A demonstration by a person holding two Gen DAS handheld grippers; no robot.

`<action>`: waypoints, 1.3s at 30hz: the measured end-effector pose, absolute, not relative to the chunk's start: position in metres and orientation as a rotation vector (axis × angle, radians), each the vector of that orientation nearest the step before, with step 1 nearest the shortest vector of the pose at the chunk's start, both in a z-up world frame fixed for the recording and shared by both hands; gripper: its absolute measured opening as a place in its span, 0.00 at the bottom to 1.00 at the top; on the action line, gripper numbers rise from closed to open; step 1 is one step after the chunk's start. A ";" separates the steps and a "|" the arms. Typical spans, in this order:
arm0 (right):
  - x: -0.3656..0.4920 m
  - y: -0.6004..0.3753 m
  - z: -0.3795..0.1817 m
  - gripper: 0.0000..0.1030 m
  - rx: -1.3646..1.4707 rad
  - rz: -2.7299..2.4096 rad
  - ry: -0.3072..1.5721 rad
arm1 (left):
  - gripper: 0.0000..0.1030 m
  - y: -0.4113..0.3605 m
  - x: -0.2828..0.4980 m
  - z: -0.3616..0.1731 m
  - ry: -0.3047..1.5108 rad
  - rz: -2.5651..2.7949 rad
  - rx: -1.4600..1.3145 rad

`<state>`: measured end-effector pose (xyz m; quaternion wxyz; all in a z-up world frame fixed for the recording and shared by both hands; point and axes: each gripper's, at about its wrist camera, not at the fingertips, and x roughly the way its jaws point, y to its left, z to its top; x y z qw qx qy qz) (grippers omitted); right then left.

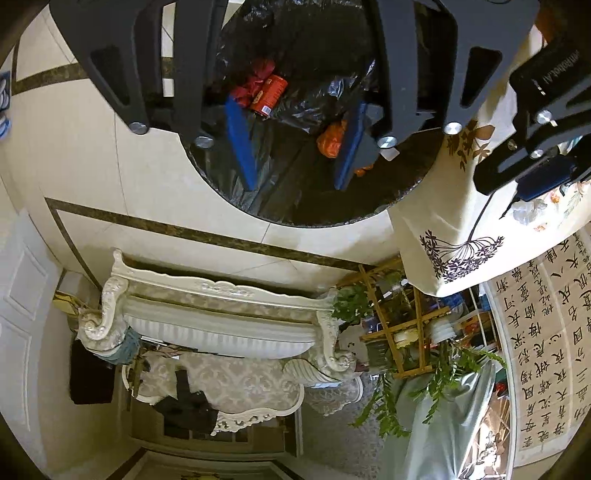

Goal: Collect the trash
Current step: 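Carry the red can and orange bag over the bin and open both grippers, then grasp the teal toothpaste tube with the left gripper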

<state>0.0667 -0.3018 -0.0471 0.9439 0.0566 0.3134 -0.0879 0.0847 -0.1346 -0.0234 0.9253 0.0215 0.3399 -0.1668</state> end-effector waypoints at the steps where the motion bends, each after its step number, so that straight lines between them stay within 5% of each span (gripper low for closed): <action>1: 0.065 -0.300 -0.046 0.45 0.117 -0.176 0.638 | 0.66 -0.132 0.084 -0.022 0.697 -0.339 0.040; 29: 0.068 -0.155 -0.034 0.49 0.016 0.141 0.690 | 0.66 0.035 0.083 -0.039 0.801 -0.024 -0.003; 36: 0.073 -0.139 -0.036 0.49 -0.003 0.164 0.708 | 0.56 0.037 0.097 -0.050 0.876 -0.071 0.000; 39: 0.074 -0.136 -0.037 0.49 -0.013 0.170 0.714 | 0.44 0.036 0.100 -0.054 0.901 -0.096 -0.008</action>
